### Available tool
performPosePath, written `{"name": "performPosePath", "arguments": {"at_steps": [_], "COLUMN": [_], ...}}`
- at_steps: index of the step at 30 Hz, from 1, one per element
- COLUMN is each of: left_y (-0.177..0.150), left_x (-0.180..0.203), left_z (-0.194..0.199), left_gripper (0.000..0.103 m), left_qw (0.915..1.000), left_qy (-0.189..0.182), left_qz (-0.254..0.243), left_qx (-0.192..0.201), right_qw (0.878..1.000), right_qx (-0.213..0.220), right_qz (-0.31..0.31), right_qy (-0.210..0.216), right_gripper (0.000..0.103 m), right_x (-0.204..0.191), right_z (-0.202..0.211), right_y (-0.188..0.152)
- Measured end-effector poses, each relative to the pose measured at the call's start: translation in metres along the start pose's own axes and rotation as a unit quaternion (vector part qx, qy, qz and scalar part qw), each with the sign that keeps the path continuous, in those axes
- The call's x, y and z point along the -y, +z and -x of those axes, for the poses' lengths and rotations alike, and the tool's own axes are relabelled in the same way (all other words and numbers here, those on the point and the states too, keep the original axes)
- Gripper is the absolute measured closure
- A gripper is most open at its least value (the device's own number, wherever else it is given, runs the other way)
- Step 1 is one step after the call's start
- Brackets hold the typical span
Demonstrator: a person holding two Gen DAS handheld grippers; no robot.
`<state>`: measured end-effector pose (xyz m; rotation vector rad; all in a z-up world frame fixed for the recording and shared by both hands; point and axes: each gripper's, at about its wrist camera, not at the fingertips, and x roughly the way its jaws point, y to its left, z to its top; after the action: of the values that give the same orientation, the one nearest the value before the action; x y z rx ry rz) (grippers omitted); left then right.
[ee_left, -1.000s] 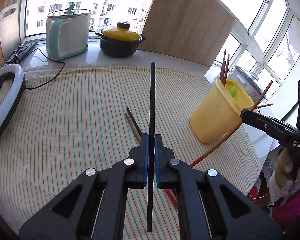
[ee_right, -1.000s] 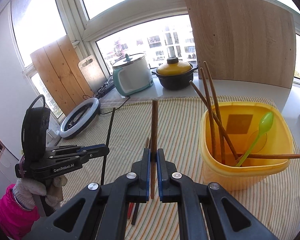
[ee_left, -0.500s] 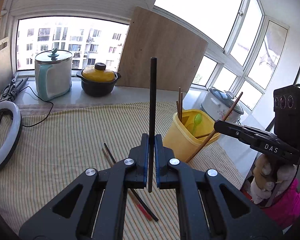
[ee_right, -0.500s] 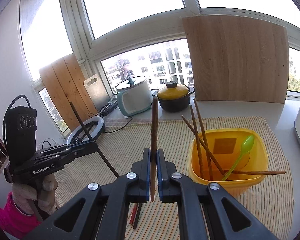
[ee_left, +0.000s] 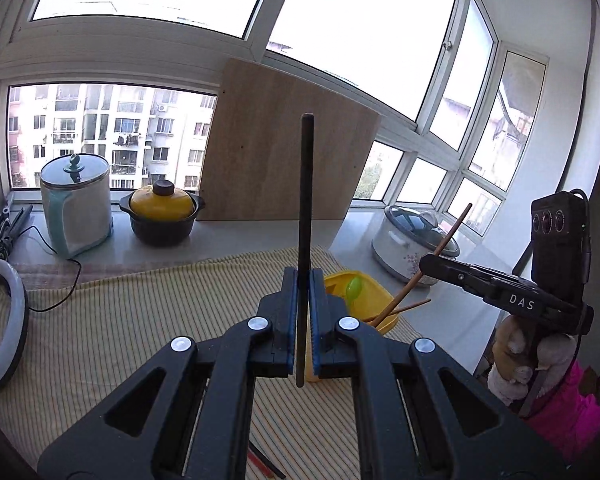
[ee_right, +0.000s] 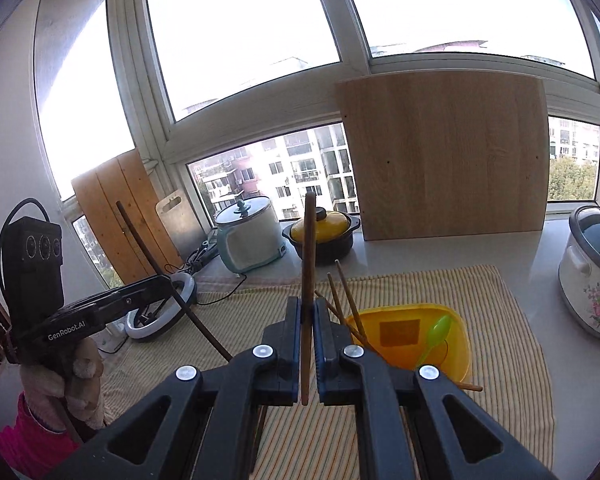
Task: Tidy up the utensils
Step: 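Lower the wooden chopstick into the container with the right tool while the left tool lowers the black chopstick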
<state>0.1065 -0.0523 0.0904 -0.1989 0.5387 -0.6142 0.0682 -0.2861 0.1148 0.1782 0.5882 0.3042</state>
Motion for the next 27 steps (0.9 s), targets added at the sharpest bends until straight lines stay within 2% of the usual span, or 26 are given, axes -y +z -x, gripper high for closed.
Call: {"name": "performPosePath", "arguments": {"at_steps": [15, 22, 27], "left_y": [0.03, 0.032, 0.03], "left_x": [0.04, 0.049, 0.05], "left_z": [-0.018, -0.039, -0.053], "left_gripper": [0.1, 0.1, 0.1], "left_qw": [0.9991, 0.9991, 0.9994], "left_qy": [-0.023, -0.023, -0.02], "left_qz": [-0.028, -0.034, -0.03], "left_qx": [0.02, 0.011, 0.001], "right_qw": [0.998, 0.996, 0.996], "right_qx": [0.051, 0.045, 0.019], "right_qz": [-0.015, -0.011, -0.022], "right_qy": [-0.036, -0.07, -0.084], "right_gripper": [0.099, 0.099, 0.099], "right_x": [0.028, 0.041, 0.057], "right_z": [0.026, 0.01, -0.013], "right_y": [0.023, 0.023, 0.019]}}
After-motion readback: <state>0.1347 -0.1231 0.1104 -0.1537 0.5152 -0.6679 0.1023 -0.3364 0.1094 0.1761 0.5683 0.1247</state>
